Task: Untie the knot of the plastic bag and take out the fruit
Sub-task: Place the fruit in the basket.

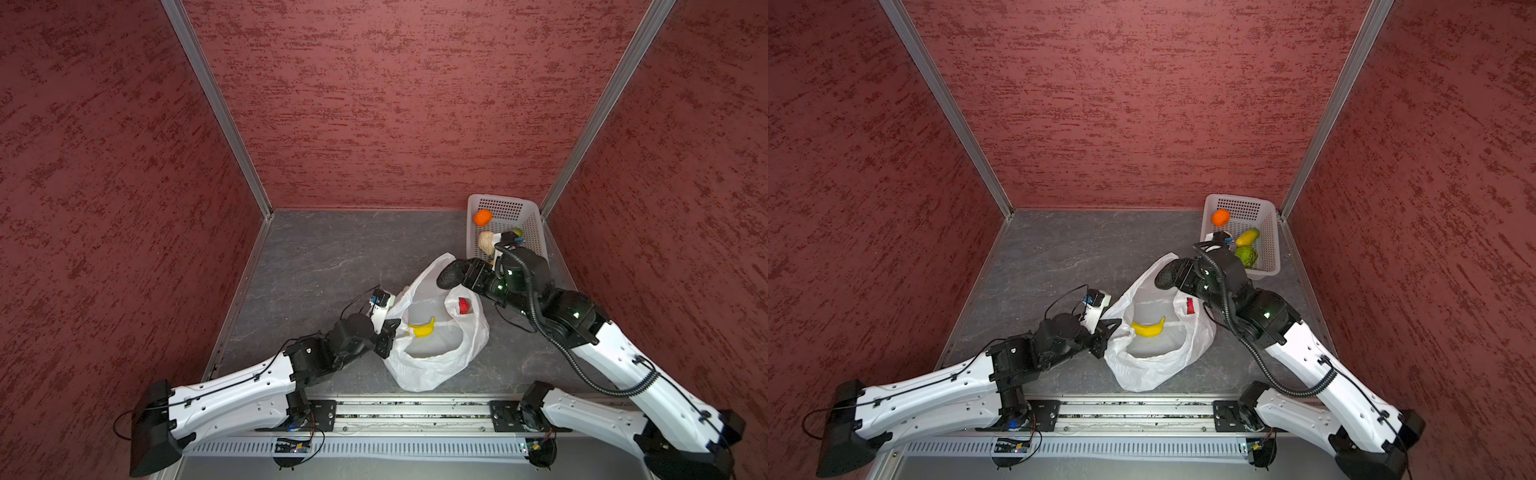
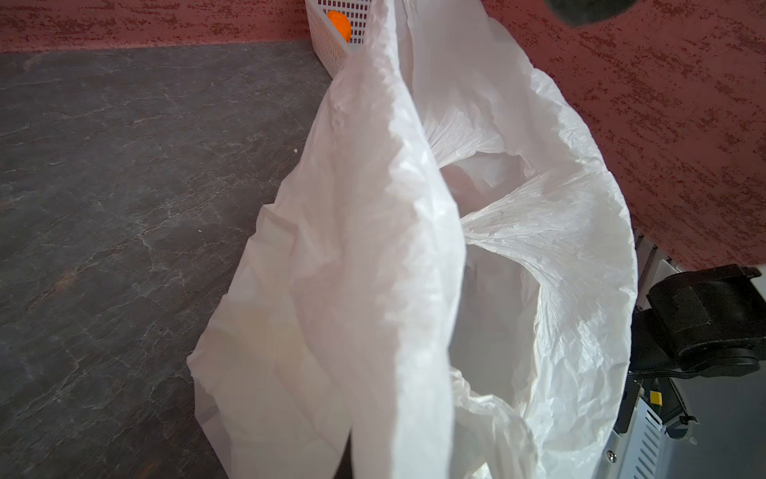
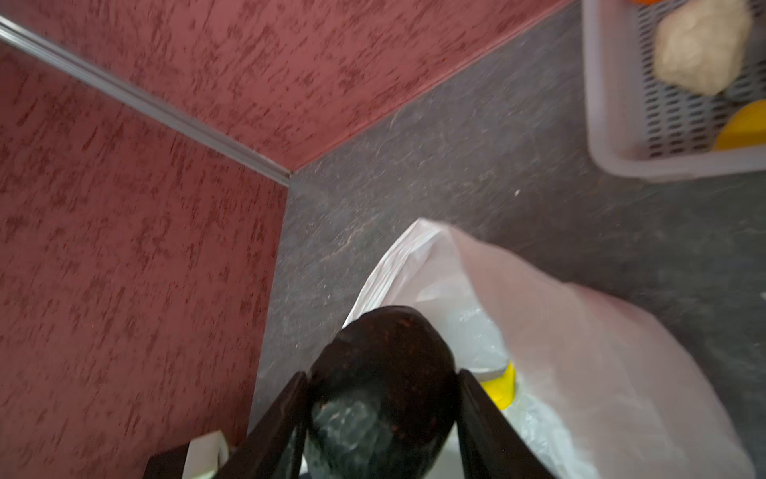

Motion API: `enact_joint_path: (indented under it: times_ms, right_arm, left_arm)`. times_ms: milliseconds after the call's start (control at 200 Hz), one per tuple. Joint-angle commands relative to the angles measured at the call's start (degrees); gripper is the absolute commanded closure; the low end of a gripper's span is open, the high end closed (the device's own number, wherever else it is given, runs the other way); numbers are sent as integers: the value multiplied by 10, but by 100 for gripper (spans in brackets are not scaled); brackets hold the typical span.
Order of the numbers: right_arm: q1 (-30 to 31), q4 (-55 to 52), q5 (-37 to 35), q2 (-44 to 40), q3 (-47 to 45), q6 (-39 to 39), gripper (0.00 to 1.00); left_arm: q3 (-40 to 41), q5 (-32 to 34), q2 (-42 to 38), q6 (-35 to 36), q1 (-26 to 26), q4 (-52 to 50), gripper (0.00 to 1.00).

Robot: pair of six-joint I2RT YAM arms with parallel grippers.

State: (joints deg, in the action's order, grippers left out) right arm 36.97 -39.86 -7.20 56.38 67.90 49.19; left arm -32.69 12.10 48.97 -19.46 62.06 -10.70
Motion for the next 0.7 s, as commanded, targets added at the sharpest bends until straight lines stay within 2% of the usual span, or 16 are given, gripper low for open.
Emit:
enact_joint_path:
  times_ms: [0,150,351,536,696]
  right_arm:
    - [-78,-8,41,-7,10,-54,44]
    - [-195,29,83,8,-3,-98,43]
    - [-313,139,116,68,-37,-124,42]
    - [-369,235,116,176,-28,-148,40]
    - [-388,280,121,284,3,-166,38]
  left_arm:
    - [-11,6,-11,3,2,-5,100]
    - [-7,8,-20,0,3,-6,100]
    - [-5,7,-23,0,5,-7,100]
    - [-2,11,-29,-4,10,-7,100]
    - [-1,15,-28,-7,14,-3,100]
